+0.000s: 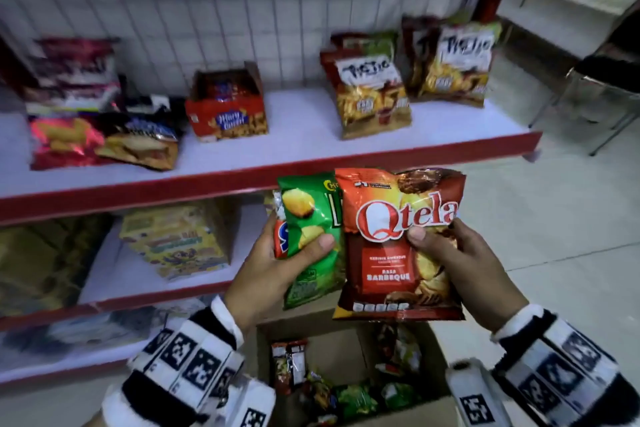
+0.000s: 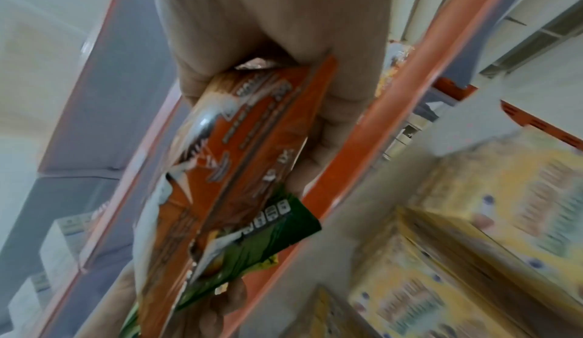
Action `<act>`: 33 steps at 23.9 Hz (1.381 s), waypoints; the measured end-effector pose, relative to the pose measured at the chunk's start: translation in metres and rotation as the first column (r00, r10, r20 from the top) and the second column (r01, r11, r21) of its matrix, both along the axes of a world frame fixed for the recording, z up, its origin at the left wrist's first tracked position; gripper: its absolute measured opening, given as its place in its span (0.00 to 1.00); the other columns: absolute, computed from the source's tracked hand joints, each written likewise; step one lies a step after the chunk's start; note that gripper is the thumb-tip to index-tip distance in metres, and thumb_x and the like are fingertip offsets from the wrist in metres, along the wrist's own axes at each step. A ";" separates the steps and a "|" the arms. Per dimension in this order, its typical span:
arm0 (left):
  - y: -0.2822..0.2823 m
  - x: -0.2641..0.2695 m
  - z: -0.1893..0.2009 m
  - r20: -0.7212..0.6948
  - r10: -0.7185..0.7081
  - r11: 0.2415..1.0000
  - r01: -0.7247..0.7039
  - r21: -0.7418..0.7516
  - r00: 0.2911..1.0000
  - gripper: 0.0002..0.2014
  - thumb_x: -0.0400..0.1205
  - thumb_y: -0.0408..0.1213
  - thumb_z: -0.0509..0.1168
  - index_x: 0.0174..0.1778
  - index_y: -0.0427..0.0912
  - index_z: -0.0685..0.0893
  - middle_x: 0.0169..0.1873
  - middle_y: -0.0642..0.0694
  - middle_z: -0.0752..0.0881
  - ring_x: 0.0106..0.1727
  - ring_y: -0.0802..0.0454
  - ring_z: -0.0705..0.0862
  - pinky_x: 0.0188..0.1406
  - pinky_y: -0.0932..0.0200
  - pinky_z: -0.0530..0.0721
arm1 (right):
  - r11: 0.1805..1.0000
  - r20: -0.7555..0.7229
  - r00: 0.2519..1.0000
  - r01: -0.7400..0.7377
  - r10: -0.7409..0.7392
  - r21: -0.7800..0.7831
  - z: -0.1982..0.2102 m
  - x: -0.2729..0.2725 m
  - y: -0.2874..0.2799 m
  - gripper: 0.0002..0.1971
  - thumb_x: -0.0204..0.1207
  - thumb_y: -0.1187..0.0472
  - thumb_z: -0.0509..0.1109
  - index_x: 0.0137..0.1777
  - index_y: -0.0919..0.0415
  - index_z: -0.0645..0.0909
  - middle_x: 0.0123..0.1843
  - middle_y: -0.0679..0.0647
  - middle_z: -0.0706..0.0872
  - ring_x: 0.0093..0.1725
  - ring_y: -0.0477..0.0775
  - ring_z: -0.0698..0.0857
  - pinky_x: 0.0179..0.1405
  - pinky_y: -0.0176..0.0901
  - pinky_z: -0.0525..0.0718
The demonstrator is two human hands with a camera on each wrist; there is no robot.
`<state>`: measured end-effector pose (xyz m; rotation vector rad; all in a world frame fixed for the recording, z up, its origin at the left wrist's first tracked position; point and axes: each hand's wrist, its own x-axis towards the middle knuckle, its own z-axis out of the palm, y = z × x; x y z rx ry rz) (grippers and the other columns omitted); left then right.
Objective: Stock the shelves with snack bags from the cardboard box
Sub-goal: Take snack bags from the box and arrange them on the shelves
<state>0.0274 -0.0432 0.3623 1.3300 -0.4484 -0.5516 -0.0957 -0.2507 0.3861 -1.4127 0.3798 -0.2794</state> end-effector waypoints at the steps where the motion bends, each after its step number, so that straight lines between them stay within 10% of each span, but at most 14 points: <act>1: 0.003 -0.006 0.024 -0.042 -0.010 1.000 0.010 -0.002 0.999 0.30 0.63 0.45 0.74 0.63 0.47 0.78 0.53 0.49 0.91 0.54 0.51 0.89 0.47 0.62 0.87 | 1.000 -0.004 1.000 -0.017 0.017 0.005 0.026 -0.004 0.001 0.24 0.54 0.51 0.78 0.53 0.52 0.84 0.48 0.52 0.92 0.44 0.55 0.92 0.35 0.39 0.87; 7: 0.049 0.025 0.282 0.174 0.036 0.998 -0.026 -0.063 0.984 0.31 0.60 0.48 0.76 0.59 0.44 0.81 0.49 0.47 0.92 0.50 0.50 0.90 0.43 0.62 0.87 | 0.972 0.194 0.961 -0.166 0.197 -0.165 0.295 0.029 0.036 0.27 0.56 0.47 0.84 0.57 0.46 0.84 0.53 0.52 0.91 0.48 0.56 0.91 0.38 0.39 0.88; 13: 0.178 0.097 0.388 0.258 0.451 0.885 -0.391 -0.252 0.854 0.25 0.73 0.41 0.73 0.66 0.44 0.80 0.56 0.46 0.89 0.54 0.50 0.89 0.50 0.54 0.89 | 0.976 0.412 0.902 -0.041 0.127 -0.212 0.427 0.143 0.132 0.29 0.59 0.49 0.80 0.61 0.52 0.81 0.53 0.51 0.91 0.50 0.55 0.91 0.44 0.45 0.89; 18: 0.290 0.135 0.397 0.250 0.673 0.737 -0.600 -0.311 0.696 0.20 0.75 0.38 0.71 0.64 0.41 0.82 0.53 0.47 0.90 0.52 0.50 0.90 0.38 0.65 0.88 | 0.965 0.331 0.944 0.068 0.021 -0.253 0.438 0.273 0.213 0.33 0.66 0.50 0.80 0.69 0.59 0.75 0.64 0.56 0.85 0.56 0.53 0.86 0.57 0.47 0.82; 24: 0.328 0.144 0.396 0.279 0.631 0.775 -0.570 -0.275 0.724 0.19 0.70 0.46 0.71 0.56 0.45 0.84 0.49 0.48 0.92 0.51 0.50 0.90 0.41 0.63 0.88 | 0.807 0.106 0.994 0.060 0.003 -0.588 0.412 0.320 0.294 0.41 0.67 0.50 0.80 0.75 0.61 0.64 0.73 0.61 0.74 0.72 0.62 0.75 0.71 0.53 0.75; 28: 0.301 0.154 0.407 0.364 0.546 0.837 -0.480 -0.262 0.754 0.23 0.65 0.45 0.73 0.56 0.48 0.82 0.49 0.51 0.92 0.53 0.53 0.90 0.48 0.60 0.89 | 0.830 0.328 0.843 -0.220 0.427 -0.513 0.416 0.285 0.309 0.40 0.60 0.41 0.80 0.72 0.39 0.68 0.62 0.44 0.82 0.58 0.39 0.85 0.51 0.34 0.84; 33: 0.265 0.153 0.412 0.497 0.468 0.873 -0.472 -0.127 0.731 0.52 0.48 0.80 0.65 0.62 0.48 0.78 0.48 0.60 0.89 0.49 0.71 0.86 0.44 0.76 0.82 | 0.906 0.385 0.875 -0.124 0.293 -0.406 0.425 0.261 0.266 0.49 0.46 0.45 0.82 0.71 0.41 0.66 0.54 0.40 0.76 0.54 0.35 0.78 0.47 0.33 0.82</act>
